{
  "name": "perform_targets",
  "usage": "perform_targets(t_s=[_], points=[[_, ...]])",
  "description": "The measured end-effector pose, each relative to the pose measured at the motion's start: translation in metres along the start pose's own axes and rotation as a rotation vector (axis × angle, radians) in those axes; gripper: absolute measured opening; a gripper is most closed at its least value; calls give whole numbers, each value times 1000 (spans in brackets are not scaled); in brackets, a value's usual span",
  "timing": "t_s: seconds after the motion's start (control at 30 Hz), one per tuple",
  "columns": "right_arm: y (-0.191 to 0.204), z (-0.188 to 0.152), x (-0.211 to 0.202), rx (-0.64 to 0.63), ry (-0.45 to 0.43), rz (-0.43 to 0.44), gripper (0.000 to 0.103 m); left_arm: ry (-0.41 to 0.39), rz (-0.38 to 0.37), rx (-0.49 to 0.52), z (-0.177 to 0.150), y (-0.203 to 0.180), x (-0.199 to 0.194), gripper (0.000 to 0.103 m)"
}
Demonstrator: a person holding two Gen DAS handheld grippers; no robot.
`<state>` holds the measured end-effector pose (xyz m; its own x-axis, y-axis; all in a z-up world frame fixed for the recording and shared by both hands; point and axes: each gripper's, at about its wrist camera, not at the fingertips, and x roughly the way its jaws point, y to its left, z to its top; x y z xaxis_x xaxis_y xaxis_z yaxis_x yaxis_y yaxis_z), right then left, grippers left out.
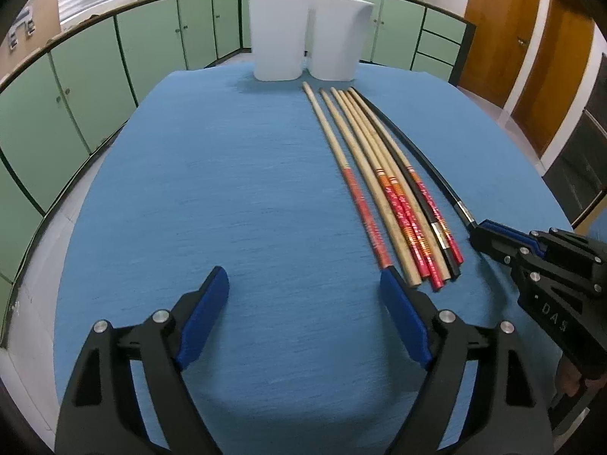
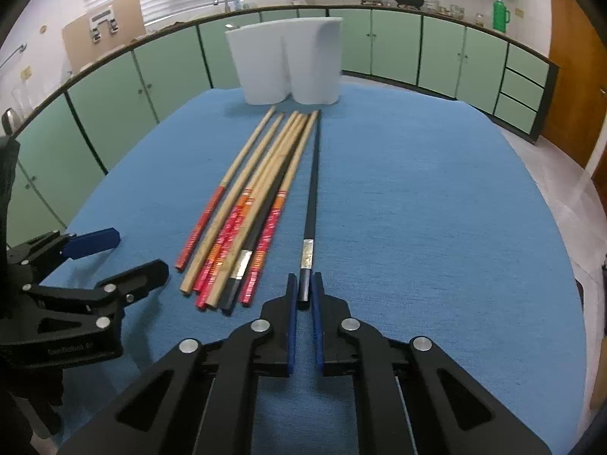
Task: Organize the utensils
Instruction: 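Grasp a red-patterned chopstick with the left gripper while the right gripper holds the black chopstick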
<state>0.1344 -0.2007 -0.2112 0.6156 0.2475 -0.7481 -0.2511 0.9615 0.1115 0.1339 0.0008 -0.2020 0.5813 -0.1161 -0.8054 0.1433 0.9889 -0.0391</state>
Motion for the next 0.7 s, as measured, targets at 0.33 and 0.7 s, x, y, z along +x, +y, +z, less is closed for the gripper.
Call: perform_targets(t_s=[0.33,0.7], points=[[-13,-1,0,47,-5,9,7,11,26,20,5,-16,8,81],[-16,-1,2,64,-5,31,7,-34,20,12,8,-28,8,28]])
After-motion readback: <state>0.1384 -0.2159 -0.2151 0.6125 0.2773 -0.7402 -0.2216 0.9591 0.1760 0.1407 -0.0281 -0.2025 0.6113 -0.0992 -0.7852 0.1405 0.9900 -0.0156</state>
